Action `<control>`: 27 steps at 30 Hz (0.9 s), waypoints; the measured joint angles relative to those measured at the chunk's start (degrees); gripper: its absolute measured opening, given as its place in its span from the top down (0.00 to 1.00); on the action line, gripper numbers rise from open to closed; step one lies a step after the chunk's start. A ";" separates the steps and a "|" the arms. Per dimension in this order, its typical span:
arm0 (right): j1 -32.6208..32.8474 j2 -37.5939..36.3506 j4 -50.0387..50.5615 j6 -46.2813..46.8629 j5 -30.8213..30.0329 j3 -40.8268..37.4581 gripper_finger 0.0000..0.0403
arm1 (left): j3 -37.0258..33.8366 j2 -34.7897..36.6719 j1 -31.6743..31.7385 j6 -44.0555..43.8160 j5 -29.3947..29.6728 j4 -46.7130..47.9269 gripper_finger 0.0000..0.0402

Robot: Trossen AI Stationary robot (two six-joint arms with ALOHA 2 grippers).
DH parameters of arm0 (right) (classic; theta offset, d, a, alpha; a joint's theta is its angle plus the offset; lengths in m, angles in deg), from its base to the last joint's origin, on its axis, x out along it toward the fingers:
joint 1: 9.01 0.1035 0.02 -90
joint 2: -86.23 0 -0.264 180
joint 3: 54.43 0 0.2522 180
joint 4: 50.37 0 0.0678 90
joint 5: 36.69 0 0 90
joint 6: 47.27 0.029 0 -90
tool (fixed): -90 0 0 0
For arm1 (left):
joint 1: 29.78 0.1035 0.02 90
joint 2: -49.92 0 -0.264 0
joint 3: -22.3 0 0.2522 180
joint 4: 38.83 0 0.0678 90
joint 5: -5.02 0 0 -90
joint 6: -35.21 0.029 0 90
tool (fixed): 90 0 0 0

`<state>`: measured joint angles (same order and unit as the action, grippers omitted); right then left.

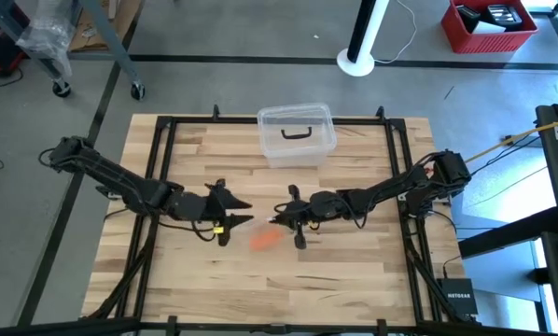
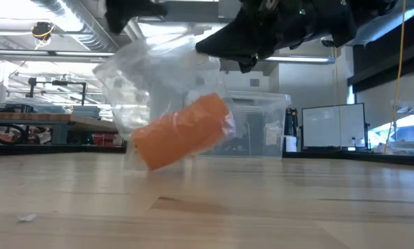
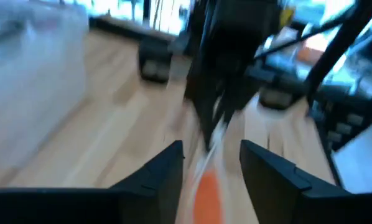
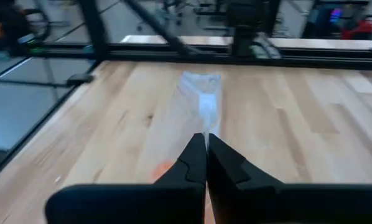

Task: Roll bandage
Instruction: Close the transparent zip bag

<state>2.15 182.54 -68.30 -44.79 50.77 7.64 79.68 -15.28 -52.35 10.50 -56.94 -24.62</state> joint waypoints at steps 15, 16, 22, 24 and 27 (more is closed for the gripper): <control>0.07 -0.07 -1.43 0.72 -2.89 0.02 0.99 | -0.13 -14.04 3.43 8.56 0.89 -16.66 0.58; 0.07 -0.07 -1.43 0.72 -3.08 0.02 0.99 | -0.13 -14.04 3.43 8.71 0.91 -16.76 0.58; 0.07 -0.07 -1.34 0.70 -4.50 0.02 0.99 | -0.13 -13.59 3.43 10.87 0.91 -16.60 0.58; 0.07 -0.07 -1.30 0.85 -4.53 0.02 0.99 | -0.13 -12.52 3.43 11.60 0.91 -17.21 0.58; 0.07 -0.07 -1.27 2.13 -4.55 0.02 0.99 | -0.09 -10.98 3.07 12.94 1.01 -18.52 0.58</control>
<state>2.22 182.47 -69.57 -42.66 46.22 7.66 79.59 -26.25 -49.28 23.44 -55.93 -43.14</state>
